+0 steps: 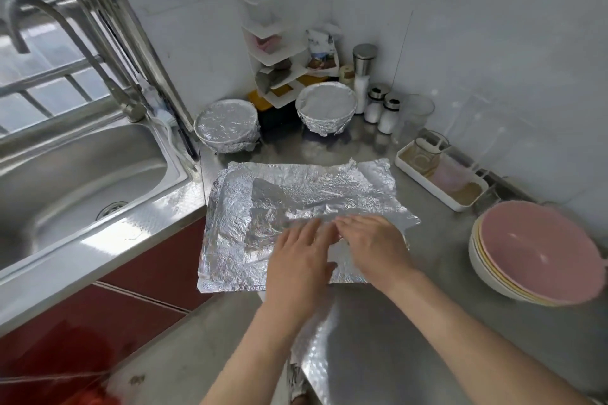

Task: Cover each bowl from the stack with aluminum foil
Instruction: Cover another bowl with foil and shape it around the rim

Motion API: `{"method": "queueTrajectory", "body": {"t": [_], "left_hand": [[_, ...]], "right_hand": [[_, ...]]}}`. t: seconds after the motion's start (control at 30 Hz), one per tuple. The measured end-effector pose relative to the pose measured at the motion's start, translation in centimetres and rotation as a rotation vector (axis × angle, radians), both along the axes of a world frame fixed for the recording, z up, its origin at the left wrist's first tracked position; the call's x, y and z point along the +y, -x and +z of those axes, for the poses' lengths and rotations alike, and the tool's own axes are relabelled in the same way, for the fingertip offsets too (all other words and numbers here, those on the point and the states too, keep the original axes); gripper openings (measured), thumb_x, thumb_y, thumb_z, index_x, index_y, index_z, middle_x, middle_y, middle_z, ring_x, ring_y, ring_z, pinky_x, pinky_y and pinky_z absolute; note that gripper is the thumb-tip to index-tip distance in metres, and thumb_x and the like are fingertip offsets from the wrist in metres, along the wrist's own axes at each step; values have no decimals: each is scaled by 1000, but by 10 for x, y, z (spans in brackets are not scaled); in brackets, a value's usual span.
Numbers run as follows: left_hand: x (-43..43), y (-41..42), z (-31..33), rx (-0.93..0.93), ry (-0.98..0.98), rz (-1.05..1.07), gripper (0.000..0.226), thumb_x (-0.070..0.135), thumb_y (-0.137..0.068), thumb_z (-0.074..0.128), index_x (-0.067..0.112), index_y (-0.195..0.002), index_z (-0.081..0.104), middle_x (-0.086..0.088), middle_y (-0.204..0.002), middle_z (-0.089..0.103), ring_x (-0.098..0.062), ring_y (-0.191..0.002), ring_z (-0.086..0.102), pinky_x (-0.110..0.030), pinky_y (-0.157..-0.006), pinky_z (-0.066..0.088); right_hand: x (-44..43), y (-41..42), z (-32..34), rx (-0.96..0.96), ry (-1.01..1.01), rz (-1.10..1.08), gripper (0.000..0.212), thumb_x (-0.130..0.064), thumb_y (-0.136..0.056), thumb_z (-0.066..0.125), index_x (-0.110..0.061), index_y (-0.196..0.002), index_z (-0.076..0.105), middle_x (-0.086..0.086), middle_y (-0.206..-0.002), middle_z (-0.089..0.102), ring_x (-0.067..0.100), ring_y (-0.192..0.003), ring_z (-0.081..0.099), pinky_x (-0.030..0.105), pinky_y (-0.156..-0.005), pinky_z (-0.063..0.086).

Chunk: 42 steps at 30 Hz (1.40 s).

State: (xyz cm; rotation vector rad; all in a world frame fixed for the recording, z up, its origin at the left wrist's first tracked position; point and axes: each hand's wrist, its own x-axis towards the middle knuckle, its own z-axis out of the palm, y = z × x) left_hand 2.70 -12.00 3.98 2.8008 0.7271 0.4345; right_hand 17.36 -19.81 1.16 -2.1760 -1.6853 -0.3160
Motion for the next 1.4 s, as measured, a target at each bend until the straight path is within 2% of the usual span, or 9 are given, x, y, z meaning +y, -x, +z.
{"method": "queueTrajectory", "body": {"t": [0.1, 0.27, 0.43, 0.53, 0.73, 0.93, 1.13, 1.27, 1.4], "left_hand": [[0, -17, 0, 30, 27, 126, 21, 12, -87, 65, 24, -105, 65, 1, -94, 72, -25, -82, 69, -32, -59, 46], [5, -23, 5, 112, 86, 242, 30, 8, -98, 47, 25, -114, 66, -4, -88, 74, -28, -79, 69, -30, -56, 36], [-2, -31, 1, 63, 322, 198, 25, 12, -99, 45, 18, -96, 69, -8, -83, 71, -31, -75, 64, -32, -56, 35], [-16, -35, 0, 41, 363, 183, 26, 14, -100, 46, 19, -82, 64, -5, -74, 67, -27, -68, 59, -32, -52, 28], [-33, -43, -2, 23, 352, 165, 26, 15, -100, 46, 22, -79, 60, -4, -73, 66, -29, -69, 60, -33, -55, 28], [-50, -58, 8, -92, 229, 62, 21, 19, -101, 49, 21, -103, 69, -5, -77, 71, -32, -69, 65, -37, -58, 48], [-59, -66, 32, -295, 276, 156, 21, 13, -99, 53, 15, -109, 71, -6, -76, 72, -30, -66, 64, -28, -58, 32], [-51, -60, 54, -471, 353, 279, 19, 14, -100, 53, 16, -101, 71, 16, -60, 54, 1, -53, 52, -15, -53, 34], [-31, -53, 70, -685, 531, 418, 27, 13, -98, 55, 18, -71, 54, 14, -50, 43, -3, -50, 39, -23, -52, 28]], "right_hand": [[-10, -3, 19, 17, -9, -36, 29, -22, -72, 67, -17, -100, 73, -3, -101, 74, 17, -97, 69, 34, -87, 48], [-77, -34, 41, 58, 88, -542, 61, -30, -81, 71, -14, -135, 49, 11, -138, 51, 33, -125, 47, 54, -92, 42], [-124, -61, 40, 321, 368, -966, 34, -18, -91, 51, 0, -120, 49, 19, -94, 64, 39, -89, 61, 41, -68, 46], [-134, -64, 33, 441, 472, -989, 21, -12, -93, 49, -5, -103, 66, 13, -89, 66, 36, -88, 63, 35, -68, 45], [-131, -62, 39, 363, 455, -957, 16, -12, -90, 55, -9, -102, 65, 10, -89, 68, 33, -87, 66, 31, -62, 41], [-132, -61, 33, 329, 312, -937, 26, -8, -86, 57, -9, -111, 53, 12, -96, 69, 34, -91, 66, 35, -72, 46], [-141, -69, 42, 231, 282, -978, 17, -14, -92, 52, -12, -100, 67, 9, -96, 67, 29, -94, 61, 37, -80, 41], [-142, -65, 55, 206, 33, -1005, 15, -9, -86, 57, 0, -94, 66, 18, -83, 66, 37, -80, 60, 40, -71, 44], [-140, -64, 68, 135, -132, -1011, 17, -10, -83, 64, 1, -95, 66, 21, -87, 67, 39, -82, 60, 46, -78, 50]]}}
